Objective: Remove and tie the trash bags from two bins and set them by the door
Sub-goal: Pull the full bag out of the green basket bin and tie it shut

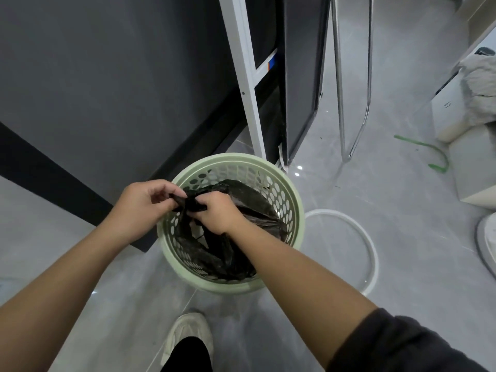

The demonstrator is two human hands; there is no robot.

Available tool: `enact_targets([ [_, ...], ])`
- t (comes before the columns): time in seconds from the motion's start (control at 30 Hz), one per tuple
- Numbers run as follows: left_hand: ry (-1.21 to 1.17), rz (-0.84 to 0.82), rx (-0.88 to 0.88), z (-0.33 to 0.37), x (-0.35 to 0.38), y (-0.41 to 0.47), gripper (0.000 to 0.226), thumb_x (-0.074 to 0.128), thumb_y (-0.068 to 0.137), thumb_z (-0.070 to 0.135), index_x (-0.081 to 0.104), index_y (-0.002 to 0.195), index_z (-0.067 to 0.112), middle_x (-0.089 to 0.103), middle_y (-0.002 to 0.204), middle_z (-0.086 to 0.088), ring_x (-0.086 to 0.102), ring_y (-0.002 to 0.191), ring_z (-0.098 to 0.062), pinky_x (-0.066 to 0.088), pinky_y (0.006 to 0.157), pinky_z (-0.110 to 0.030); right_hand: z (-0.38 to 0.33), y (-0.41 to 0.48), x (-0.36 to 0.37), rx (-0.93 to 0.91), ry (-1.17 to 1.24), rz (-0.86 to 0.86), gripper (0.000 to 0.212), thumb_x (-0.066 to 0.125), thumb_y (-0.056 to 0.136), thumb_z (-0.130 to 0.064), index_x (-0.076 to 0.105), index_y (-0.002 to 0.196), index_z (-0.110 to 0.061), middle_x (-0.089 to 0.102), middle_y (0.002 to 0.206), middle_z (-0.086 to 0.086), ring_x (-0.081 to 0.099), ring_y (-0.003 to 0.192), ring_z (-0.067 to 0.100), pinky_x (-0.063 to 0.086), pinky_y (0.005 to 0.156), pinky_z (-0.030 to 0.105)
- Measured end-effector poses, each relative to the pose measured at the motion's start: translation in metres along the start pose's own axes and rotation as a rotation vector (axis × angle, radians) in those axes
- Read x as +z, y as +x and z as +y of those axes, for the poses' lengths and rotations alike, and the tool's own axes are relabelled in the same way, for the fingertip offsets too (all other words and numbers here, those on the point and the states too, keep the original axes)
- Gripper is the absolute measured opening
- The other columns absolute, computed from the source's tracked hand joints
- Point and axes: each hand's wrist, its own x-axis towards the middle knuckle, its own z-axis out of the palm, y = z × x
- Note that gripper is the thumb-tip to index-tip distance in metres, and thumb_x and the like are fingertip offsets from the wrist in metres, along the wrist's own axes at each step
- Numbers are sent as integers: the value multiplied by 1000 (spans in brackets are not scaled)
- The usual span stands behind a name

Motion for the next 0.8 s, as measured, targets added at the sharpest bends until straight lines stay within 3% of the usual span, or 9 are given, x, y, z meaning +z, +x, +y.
enact_targets([
  [0.17, 81, 163, -50, -12, 4, -2, 11, 63, 88, 18, 67, 96, 25, 64, 92, -2, 61, 80, -20, 51, 70, -32, 7, -6, 0, -12, 76, 23, 15, 65, 87, -12, 72, 90, 2, 72, 96, 17, 64, 99, 29, 46, 87, 29],
  [0.23, 302, 149, -146, -21, 6, -1, 29, 57, 91, 34, 60, 115, 18, 57, 103, -5, 56, 85, -21, 46, 74, -32, 8, -9, -4, -16, 113, 37, 15, 63, 88, -11, 71, 89, 2, 72, 96, 17, 64, 99, 29, 47, 88, 31],
  [0.3, 353, 47, -268, -21, 8, -2, 42, 45, 94, 45, 53, 124, 17, 60, 102, -8, 60, 82, -24, 51, 73, -38, 7, -12, -9, -7, 152, 35, 16, 62, 90, -11, 70, 89, 2, 71, 97, 16, 64, 99, 27, 47, 87, 30],
  [0.37, 267, -38, -323, -17, 13, -6, 34, 34, 97, 48, 55, 110, 24, 67, 86, -11, 66, 63, -31, 58, 59, -48, 3, -16, -15, 1, 179, 44, 14, 61, 90, -10, 69, 88, 1, 71, 96, 13, 63, 97, 25, 48, 87, 32],
  [0.43, 243, -94, -317, -14, 16, -7, 33, 30, 99, 44, 55, 98, 22, 67, 72, -14, 66, 51, -32, 58, 53, -48, -4, -21, -23, 9, 230, 85, 10, 59, 88, -6, 67, 82, -5, 69, 91, 9, 63, 93, 22, 48, 83, 32],
  [0.57, 165, -152, -413, -10, 18, -3, 32, 30, 100, 42, 51, 95, 19, 68, 74, -17, 68, 51, -32, 58, 58, -40, -23, -26, -47, 8, 308, 180, 13, 58, 89, -8, 67, 80, -10, 67, 83, 8, 61, 83, 20, 48, 82, 36],
  [0.63, 146, -171, -460, -11, 18, -1, 33, 30, 100, 43, 50, 95, 19, 68, 75, -19, 69, 52, -33, 57, 58, -44, -38, -30, -64, 10, 347, 196, 15, 57, 90, -8, 64, 80, 0, 61, 75, 10, 57, 74, 18, 49, 73, 35],
  [0.73, 133, -182, -500, -15, 18, 1, 34, 28, 99, 46, 48, 94, 18, 70, 75, -23, 69, 56, -38, 55, 64, -59, -62, -39, -99, 0, 417, 211, 20, 54, 90, -3, 59, 70, -2, 54, 66, 8, 50, 56, 10, 42, 56, 24],
  [0.8, 127, -166, -526, -14, 16, 1, 34, 29, 100, 44, 48, 94, 16, 69, 76, -23, 68, 54, -38, 57, 61, -55, -76, -46, -122, -1, 482, 227, 24, 52, 90, 1, 57, 68, -8, 52, 67, 9, 47, 51, 6, 42, 49, 17],
])
